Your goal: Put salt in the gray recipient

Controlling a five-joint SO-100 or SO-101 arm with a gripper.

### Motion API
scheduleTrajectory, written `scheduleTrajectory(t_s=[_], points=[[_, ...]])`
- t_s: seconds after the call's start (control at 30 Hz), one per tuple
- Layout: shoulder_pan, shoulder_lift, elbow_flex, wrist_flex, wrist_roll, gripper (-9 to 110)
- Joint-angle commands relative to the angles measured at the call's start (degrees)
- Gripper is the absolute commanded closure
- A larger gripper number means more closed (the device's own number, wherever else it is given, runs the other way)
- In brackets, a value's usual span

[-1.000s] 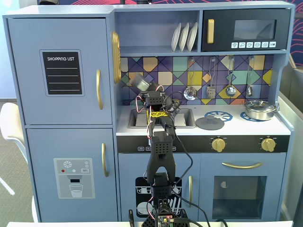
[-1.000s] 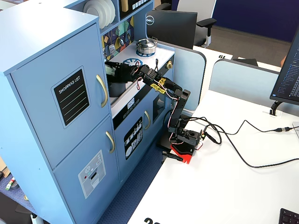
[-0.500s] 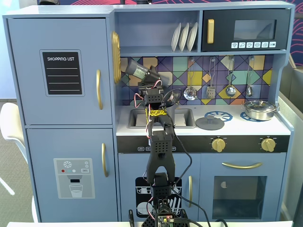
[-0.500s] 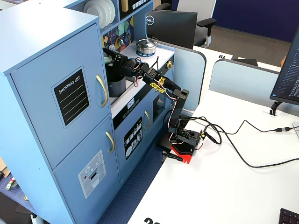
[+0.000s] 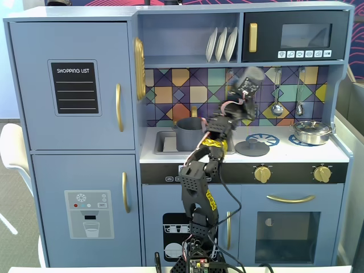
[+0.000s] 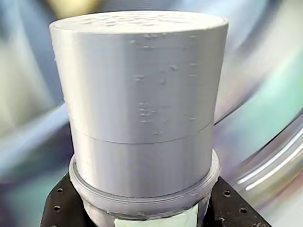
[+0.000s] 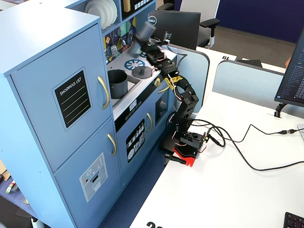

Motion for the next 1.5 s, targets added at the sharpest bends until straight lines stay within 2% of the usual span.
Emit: scheduleTrajectory(t_s=[0.0, 0.07, 0.1, 0.53, 0.93, 1.47], points=[[7.4, 3.5, -0.4, -3.8, -16.9, 96], [9.3, 2.4, -0.4, -3.3, -19.6, 96], [10.0, 1.6, -0.4, -2.9, -19.5, 101], [12.2, -6.0, 0.7, 0.4, -30.2, 101], [13.4, -13.7, 1.7, -3.3, -29.7, 101], [13.7, -23.2, -6.2, -6.2, -25.7, 101]])
